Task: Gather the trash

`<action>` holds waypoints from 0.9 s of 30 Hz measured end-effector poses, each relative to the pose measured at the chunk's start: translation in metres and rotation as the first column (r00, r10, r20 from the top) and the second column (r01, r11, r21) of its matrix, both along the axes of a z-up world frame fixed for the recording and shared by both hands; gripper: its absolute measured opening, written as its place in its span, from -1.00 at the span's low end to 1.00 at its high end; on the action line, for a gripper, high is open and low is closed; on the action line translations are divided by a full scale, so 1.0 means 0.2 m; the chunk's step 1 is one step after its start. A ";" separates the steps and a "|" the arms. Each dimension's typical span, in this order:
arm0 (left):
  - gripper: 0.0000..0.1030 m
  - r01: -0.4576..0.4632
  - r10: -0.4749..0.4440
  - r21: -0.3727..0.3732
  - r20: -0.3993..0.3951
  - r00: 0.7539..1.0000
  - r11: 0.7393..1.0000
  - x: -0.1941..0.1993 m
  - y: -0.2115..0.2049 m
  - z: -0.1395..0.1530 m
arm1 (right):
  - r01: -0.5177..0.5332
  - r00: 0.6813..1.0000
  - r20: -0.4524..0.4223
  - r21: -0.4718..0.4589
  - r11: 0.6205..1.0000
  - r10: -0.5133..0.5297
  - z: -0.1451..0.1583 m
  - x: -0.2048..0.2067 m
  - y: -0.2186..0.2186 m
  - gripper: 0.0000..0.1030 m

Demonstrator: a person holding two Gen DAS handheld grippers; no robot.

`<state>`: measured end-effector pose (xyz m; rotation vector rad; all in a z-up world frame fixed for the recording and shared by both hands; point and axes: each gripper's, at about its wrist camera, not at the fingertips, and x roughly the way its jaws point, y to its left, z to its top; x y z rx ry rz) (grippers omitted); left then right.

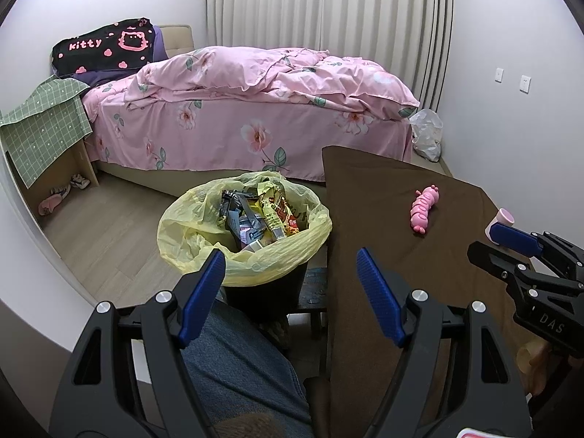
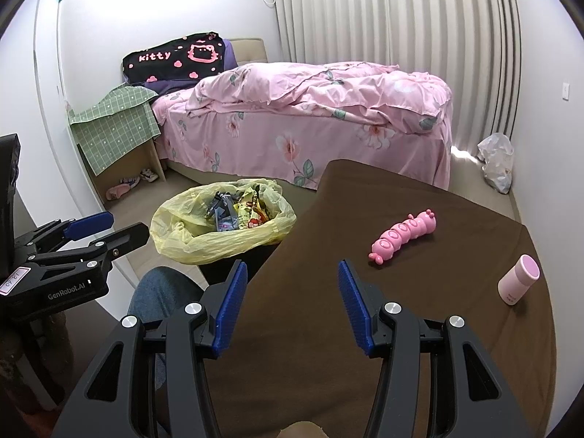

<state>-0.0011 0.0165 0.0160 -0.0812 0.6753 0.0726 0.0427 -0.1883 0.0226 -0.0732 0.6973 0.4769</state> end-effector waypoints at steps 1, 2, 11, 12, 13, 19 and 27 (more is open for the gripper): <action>0.37 -0.002 0.002 0.001 0.001 1.000 1.000 0.00 0.00 0.00 | 0.001 1.000 0.000 0.000 1.000 -0.001 0.00 0.00 0.00 -0.05; 0.37 -0.004 0.003 0.003 0.004 1.000 1.000 0.00 0.00 0.00 | 0.000 1.000 0.000 0.000 1.000 0.000 0.00 0.00 0.00 -0.05; 0.37 -0.022 0.022 0.025 0.011 1.000 0.999 -0.01 0.00 0.02 | -0.004 1.000 0.003 -0.005 1.000 0.004 0.01 0.00 0.00 -0.05; 0.37 -0.024 0.024 0.028 0.013 1.000 0.999 -0.01 0.00 0.02 | -0.005 1.000 0.005 -0.008 1.000 0.005 0.01 0.00 0.01 -0.05; 0.37 -0.025 0.025 0.032 0.017 1.000 0.999 -0.02 0.00 0.02 | -0.005 1.000 0.007 -0.012 1.000 0.005 0.02 0.00 0.01 -0.05; 0.37 -0.025 0.024 0.050 0.033 0.999 0.998 -0.02 -0.01 0.02 | -0.005 1.000 0.011 -0.023 1.000 0.005 0.03 0.01 0.01 -0.05; 0.48 0.078 -0.078 -0.005 -0.070 0.994 0.997 0.14 -0.18 -0.11 | 0.038 0.997 -0.064 -0.028 0.999 -0.040 -0.10 0.11 -0.18 -0.02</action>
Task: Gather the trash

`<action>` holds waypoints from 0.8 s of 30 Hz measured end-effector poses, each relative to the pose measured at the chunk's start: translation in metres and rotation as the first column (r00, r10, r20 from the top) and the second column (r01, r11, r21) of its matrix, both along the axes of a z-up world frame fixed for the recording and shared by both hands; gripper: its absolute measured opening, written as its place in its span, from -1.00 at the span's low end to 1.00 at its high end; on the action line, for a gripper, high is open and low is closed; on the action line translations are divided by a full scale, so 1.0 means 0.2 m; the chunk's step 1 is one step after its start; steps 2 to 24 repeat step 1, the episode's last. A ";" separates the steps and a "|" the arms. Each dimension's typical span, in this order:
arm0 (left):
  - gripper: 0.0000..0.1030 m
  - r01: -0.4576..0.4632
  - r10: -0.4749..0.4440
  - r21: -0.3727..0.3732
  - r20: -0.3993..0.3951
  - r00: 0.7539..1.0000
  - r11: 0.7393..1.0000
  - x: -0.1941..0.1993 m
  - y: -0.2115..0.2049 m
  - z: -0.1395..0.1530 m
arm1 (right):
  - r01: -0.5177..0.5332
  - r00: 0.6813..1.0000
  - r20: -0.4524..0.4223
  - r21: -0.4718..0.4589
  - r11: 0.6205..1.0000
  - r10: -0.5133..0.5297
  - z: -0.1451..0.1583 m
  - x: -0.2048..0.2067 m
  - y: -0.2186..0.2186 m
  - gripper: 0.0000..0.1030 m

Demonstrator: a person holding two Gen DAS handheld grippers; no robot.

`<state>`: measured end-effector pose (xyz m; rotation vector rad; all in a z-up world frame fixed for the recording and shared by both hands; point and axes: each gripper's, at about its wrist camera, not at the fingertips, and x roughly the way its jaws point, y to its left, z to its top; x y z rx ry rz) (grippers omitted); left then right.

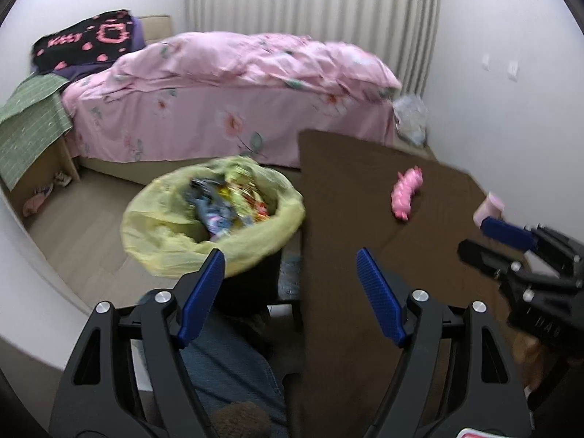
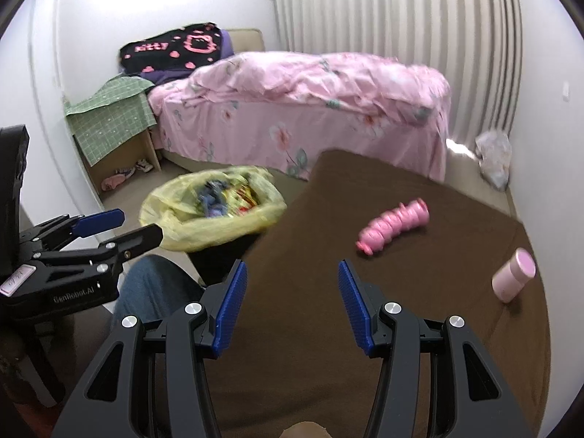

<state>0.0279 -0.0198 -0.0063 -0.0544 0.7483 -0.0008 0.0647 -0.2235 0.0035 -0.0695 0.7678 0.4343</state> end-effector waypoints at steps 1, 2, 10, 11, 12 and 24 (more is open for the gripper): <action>0.51 0.013 -0.013 0.007 -0.013 1.000 1.000 0.02 -0.04 -0.03 | 0.041 0.999 -0.020 -0.011 0.999 -0.041 -0.05 0.04 -0.09 0.07; 0.51 0.013 -0.013 0.007 -0.013 1.000 1.000 0.02 -0.04 -0.03 | 0.041 0.999 -0.020 -0.011 0.999 -0.041 -0.05 0.04 -0.09 0.07; 0.51 0.013 -0.013 0.007 -0.013 1.000 1.000 0.02 -0.04 -0.03 | 0.041 0.999 -0.020 -0.011 0.999 -0.041 -0.05 0.04 -0.09 0.07; 0.51 0.013 -0.013 0.007 -0.013 1.000 1.000 0.02 -0.04 -0.03 | 0.041 0.999 -0.020 -0.011 0.999 -0.041 -0.05 0.04 -0.09 0.07; 0.51 0.013 -0.013 0.007 -0.013 1.000 1.000 0.02 -0.04 -0.03 | 0.041 0.999 -0.020 -0.011 0.999 -0.041 -0.05 0.04 -0.09 0.07; 0.51 0.013 -0.013 0.007 -0.013 1.000 1.000 0.02 -0.04 -0.03 | 0.041 0.999 -0.020 -0.011 0.999 -0.041 -0.05 0.04 -0.09 0.07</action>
